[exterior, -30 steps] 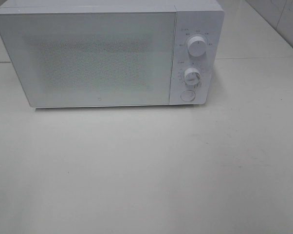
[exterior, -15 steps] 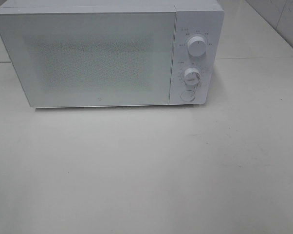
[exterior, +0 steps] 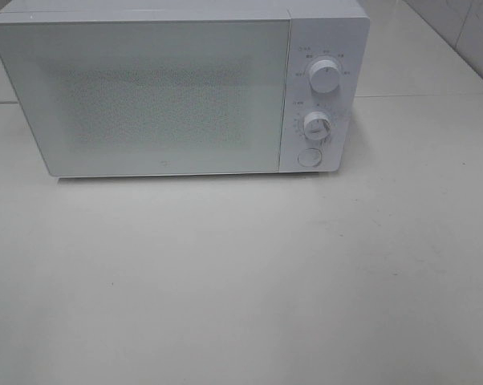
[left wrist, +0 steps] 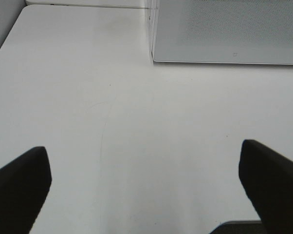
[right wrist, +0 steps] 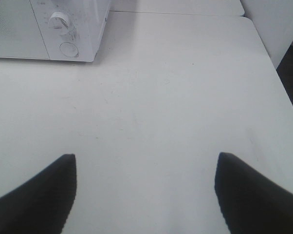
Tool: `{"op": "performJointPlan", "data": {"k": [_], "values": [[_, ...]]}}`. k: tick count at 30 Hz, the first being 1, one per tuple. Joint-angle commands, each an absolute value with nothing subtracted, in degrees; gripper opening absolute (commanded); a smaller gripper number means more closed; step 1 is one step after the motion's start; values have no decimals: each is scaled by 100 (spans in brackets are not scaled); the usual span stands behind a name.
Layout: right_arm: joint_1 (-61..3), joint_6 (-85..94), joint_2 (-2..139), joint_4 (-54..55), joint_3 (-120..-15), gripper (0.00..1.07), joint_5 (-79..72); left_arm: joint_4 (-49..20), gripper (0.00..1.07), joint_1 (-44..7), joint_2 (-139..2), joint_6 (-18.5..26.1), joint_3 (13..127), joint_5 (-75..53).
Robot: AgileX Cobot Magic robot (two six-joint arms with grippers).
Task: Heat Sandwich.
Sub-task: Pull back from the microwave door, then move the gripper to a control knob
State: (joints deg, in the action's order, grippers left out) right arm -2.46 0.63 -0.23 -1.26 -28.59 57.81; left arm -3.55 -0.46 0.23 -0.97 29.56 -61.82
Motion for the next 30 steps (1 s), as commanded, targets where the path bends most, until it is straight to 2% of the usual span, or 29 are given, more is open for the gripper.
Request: {"op": "performJointPlan", "data": {"k": [1, 24, 30], "values": [[-218, 0, -178, -103, -2848, 75, 5689, -378, 100, -29, 143, -80, 2956, -6131], [-218, 0, -178, -92, -2848, 76, 5689, -378, 100, -29, 143, -80, 2956, -6131], [-218, 0, -103, -40, -2974, 81, 5609, -378, 100, -29, 143, -80, 2956, -6131]]}}
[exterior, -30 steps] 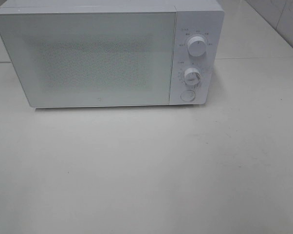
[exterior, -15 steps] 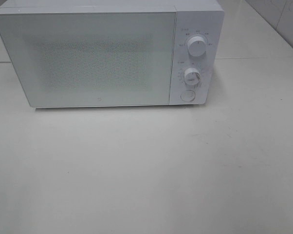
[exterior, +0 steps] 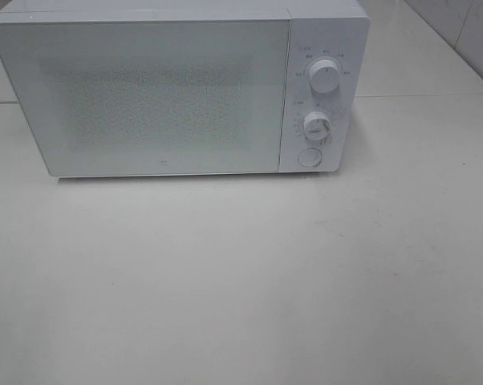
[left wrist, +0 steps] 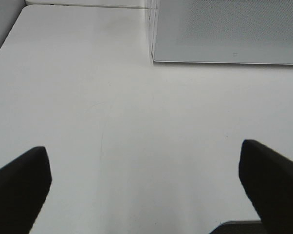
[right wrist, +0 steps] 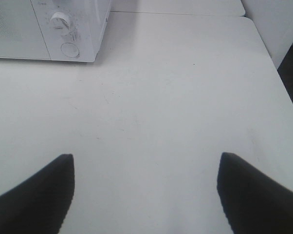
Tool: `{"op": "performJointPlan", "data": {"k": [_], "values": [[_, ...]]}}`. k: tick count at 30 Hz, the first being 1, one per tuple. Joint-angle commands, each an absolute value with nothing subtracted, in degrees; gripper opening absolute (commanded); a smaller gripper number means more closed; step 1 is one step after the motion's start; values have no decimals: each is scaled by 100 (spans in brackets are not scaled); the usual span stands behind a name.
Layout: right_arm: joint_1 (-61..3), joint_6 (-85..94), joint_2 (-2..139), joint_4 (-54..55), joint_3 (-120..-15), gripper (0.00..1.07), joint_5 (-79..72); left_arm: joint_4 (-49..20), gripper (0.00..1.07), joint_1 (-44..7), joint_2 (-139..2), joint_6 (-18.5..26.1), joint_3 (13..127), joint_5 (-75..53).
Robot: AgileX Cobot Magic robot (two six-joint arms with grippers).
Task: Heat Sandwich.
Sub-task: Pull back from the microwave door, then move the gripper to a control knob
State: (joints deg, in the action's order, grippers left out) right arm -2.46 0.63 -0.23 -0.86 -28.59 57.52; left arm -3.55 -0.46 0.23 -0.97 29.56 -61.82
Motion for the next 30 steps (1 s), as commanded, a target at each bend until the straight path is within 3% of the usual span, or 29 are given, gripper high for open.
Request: {"op": "performJointPlan", "data": {"k": [1, 30], "values": [[-218, 0, -40, -40, -3031, 81, 5586, -378, 100, -29, 143, -80, 2956, -6131], [-218, 0, 2326, 69, -3180, 81, 3243, -378, 100, -29, 143, -80, 2956, -6131]]}}
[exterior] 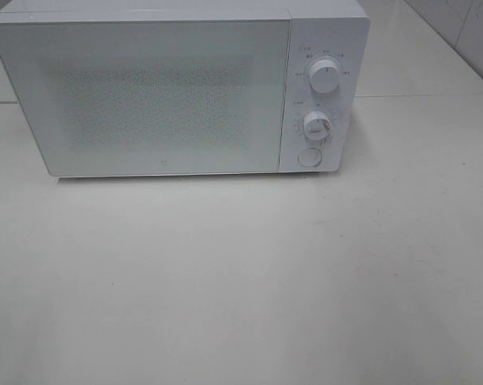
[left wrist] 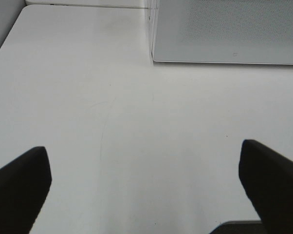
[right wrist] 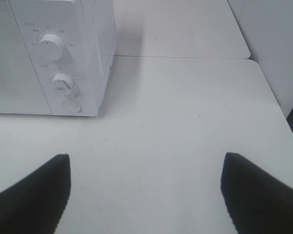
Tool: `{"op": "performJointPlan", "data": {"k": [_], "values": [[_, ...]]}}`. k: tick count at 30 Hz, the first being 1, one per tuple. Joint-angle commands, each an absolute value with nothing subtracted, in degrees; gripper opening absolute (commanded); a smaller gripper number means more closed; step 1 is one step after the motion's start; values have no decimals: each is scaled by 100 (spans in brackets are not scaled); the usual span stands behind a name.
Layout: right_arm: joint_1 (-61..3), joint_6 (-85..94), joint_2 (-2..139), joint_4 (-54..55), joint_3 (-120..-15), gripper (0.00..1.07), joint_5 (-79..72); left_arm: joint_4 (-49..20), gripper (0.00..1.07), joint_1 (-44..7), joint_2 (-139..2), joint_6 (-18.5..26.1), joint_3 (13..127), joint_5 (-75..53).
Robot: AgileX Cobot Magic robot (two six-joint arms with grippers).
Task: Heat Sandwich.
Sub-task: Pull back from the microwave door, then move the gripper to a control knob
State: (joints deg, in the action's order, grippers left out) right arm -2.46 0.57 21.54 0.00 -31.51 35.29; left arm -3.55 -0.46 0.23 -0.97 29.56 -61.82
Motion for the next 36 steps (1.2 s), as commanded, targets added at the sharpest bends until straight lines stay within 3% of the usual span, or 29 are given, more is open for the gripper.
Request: {"op": "performJointPlan", "data": {"k": [1, 36], "values": [[-218, 0, 2481, 69, -3180, 81, 3083, -378, 100, -29, 143, -80, 2956, -6131], [-218, 0, 5031, 46, -3008, 76, -34, -378, 100, -29, 143, -80, 2956, -6131]]}}
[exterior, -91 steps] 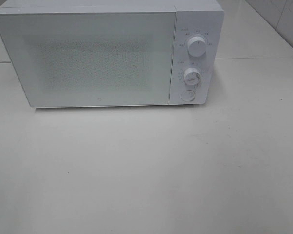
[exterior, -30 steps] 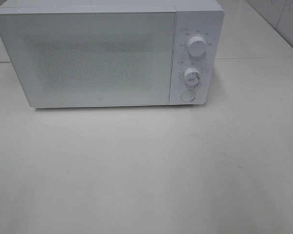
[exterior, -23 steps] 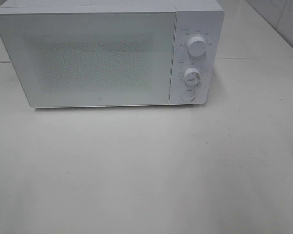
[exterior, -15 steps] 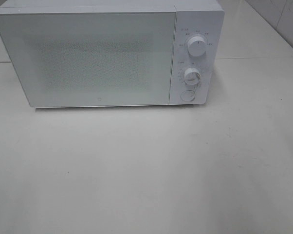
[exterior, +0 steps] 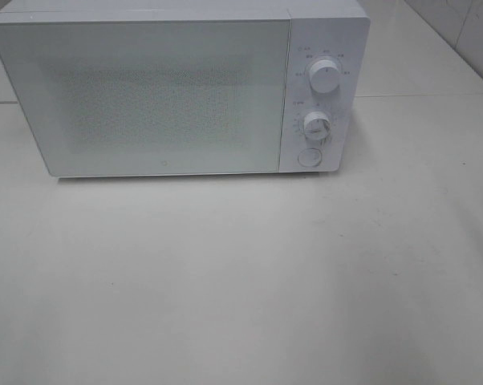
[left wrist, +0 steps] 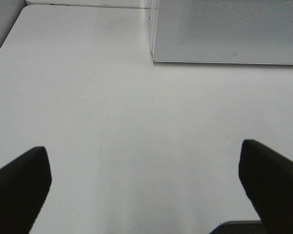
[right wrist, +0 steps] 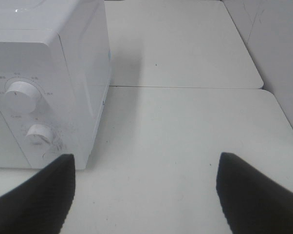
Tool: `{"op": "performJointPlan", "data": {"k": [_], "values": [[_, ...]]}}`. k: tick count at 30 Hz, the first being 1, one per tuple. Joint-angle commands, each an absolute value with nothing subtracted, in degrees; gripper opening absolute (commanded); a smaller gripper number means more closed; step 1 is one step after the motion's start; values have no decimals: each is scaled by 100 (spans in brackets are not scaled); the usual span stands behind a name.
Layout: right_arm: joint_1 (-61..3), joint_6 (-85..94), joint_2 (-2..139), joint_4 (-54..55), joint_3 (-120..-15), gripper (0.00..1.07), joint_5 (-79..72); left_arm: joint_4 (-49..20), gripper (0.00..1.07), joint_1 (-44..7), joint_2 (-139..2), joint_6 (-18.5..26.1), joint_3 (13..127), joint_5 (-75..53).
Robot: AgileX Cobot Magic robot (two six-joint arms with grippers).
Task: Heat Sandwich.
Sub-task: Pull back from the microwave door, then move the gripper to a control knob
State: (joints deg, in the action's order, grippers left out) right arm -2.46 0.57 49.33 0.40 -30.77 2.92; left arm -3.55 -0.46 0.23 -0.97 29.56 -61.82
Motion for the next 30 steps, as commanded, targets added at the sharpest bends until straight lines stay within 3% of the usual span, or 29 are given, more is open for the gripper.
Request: {"op": "performJointPlan", "data": {"k": [1, 12, 23, 30], "values": [[-218, 0, 5031, 46, -3008, 76, -34, -378, 100, -29, 143, -80, 2956, -6131], [-275, 653, 6010, 745, -2126, 76, -2320, -378, 100, -29, 143, -80, 2956, -6131], [-1919, 2131, 6950, 2659, -1684, 76, -4366, -378, 100, -29, 143, -80, 2956, -6131], [-2636, 2252, 7489, 3340, -1684, 76, -5145, -378, 100, -29, 143, -80, 2956, -6131]]}}
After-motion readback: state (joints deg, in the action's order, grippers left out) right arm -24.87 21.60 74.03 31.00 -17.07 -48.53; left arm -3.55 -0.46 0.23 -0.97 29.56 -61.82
